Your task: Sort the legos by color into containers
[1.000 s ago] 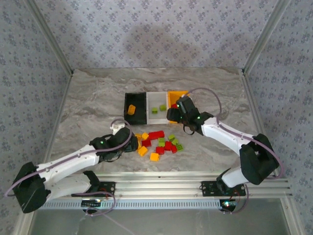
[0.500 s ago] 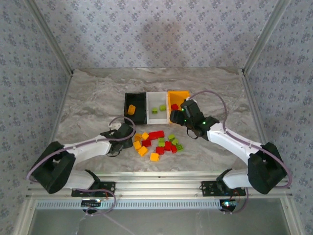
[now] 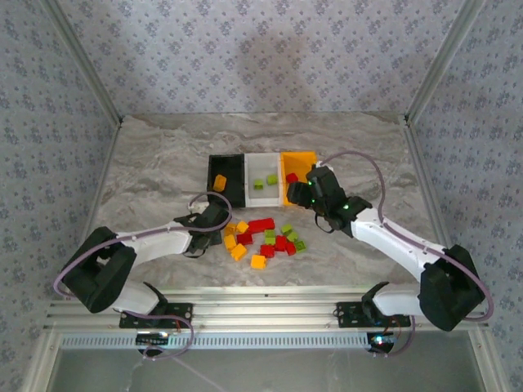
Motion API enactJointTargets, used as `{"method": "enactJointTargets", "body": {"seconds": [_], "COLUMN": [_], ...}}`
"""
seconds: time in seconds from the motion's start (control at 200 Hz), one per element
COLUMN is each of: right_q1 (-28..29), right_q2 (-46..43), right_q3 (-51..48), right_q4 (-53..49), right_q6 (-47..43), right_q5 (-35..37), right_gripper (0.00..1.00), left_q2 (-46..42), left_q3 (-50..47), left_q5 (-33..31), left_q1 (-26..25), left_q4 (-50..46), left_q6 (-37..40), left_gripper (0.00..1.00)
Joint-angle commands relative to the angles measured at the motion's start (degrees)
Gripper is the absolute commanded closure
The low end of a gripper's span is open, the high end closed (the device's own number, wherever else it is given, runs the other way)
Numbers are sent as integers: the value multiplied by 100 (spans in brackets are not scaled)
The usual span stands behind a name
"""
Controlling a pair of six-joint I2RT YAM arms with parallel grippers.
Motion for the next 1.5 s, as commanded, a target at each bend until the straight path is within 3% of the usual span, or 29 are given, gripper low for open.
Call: {"method": "enactJointTargets", "body": {"seconds": [0.0, 0.265, 0.49, 0.755, 1.049, 1.269, 1.374, 1.499], "right_q1": [-31, -108, -145, -169, -179, -145, -57, 220], "right_q2": [-196, -356, -584, -742, -1174, -1316, -1265, -1080], "right_q3": [-94, -197, -438, -834, -1115, -1244, -1342, -1424], "right_q4": [-108, -134, -122, -219, -544, -677, -652, -568], "right_q6": [135, 149, 215, 367, 478, 454, 408, 271], "right_q5": [162, 164, 138, 112, 101, -238, -438, -584], "right_gripper": [30, 30, 30, 30, 30, 24, 23, 23], "left_q2": [56, -844, -1351, 764, 2818, 3212, 2827, 1993], "left_q3": [-241, -131, 1001, 3271, 5537, 6241, 6183, 5550], "left_q5": [185, 75, 74, 333, 305, 536, 629, 785], "left_q1": [14, -275, -557, -616, -513, -445, -517, -712], "left_q4": [-29, -724, -1065, -668, -1187, -1408, -1356, -1069], "left_q6": [-17, -68, 267, 965, 1465, 1464, 1467, 1471], "left_gripper": [59, 68, 68, 68, 66, 29, 12, 0]}}
